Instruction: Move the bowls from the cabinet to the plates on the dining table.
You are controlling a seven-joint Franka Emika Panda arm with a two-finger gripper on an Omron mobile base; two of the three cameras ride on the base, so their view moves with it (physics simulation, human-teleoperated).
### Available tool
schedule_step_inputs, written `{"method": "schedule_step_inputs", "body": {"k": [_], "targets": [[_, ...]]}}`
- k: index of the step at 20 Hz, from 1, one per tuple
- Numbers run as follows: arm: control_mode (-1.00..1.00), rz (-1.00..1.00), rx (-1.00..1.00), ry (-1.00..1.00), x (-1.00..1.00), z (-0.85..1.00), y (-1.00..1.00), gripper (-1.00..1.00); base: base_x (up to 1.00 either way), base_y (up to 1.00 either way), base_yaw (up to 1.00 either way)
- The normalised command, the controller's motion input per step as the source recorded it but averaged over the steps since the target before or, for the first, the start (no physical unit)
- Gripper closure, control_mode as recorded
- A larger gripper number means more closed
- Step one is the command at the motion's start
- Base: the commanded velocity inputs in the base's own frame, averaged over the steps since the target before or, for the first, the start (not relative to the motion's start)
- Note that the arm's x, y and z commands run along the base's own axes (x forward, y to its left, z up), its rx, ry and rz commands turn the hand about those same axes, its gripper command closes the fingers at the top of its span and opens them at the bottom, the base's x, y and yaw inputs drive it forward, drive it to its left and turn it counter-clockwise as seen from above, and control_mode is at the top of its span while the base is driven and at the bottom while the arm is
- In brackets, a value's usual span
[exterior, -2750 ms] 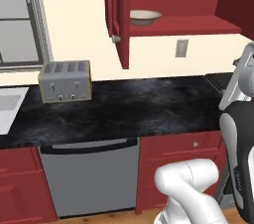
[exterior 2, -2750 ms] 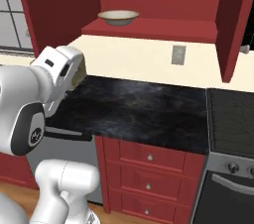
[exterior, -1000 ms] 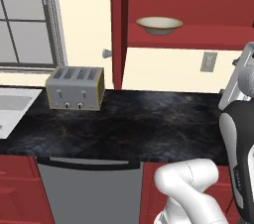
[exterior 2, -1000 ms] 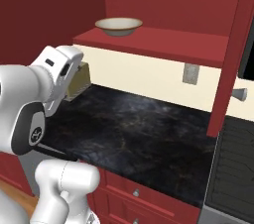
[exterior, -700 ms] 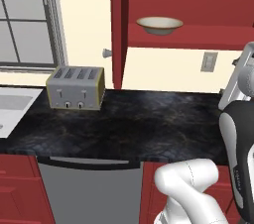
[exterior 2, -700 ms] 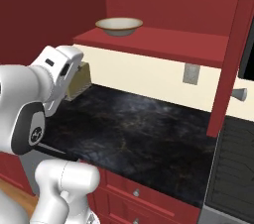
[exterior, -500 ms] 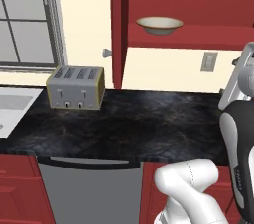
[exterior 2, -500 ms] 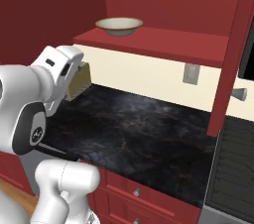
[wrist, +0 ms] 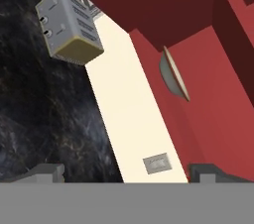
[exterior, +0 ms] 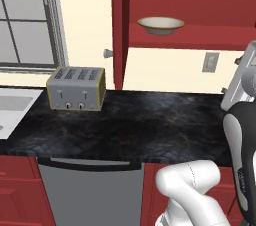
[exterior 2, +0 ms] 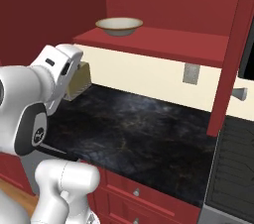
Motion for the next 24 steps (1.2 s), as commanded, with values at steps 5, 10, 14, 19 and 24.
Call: {"method": "schedule_step_inputs", "body": {"k": [5,10,14,19,24], "targets": [[-1.00,0.00,0.00,0.00,0.00,0.22,0.00,-1.00,0.00,0.00,0.00],[-1.00,0.00,0.00,0.00,-0.01,0.28,0.02,-1.00,0.00,0.00,0.00],[-1.00,0.01,0.00,0.00,0.00,0.24,0.02,-1.00,0.00,0.00,0.00],[-1.00,0.04,0.00,0.00,0.17,0.10,0.02,-1.00,0.00,0.00,0.00],[-1.00,0.11,0.02,0.00,0.38,0.05,0.03,-1.00,0.00,0.00,0.00]]}}
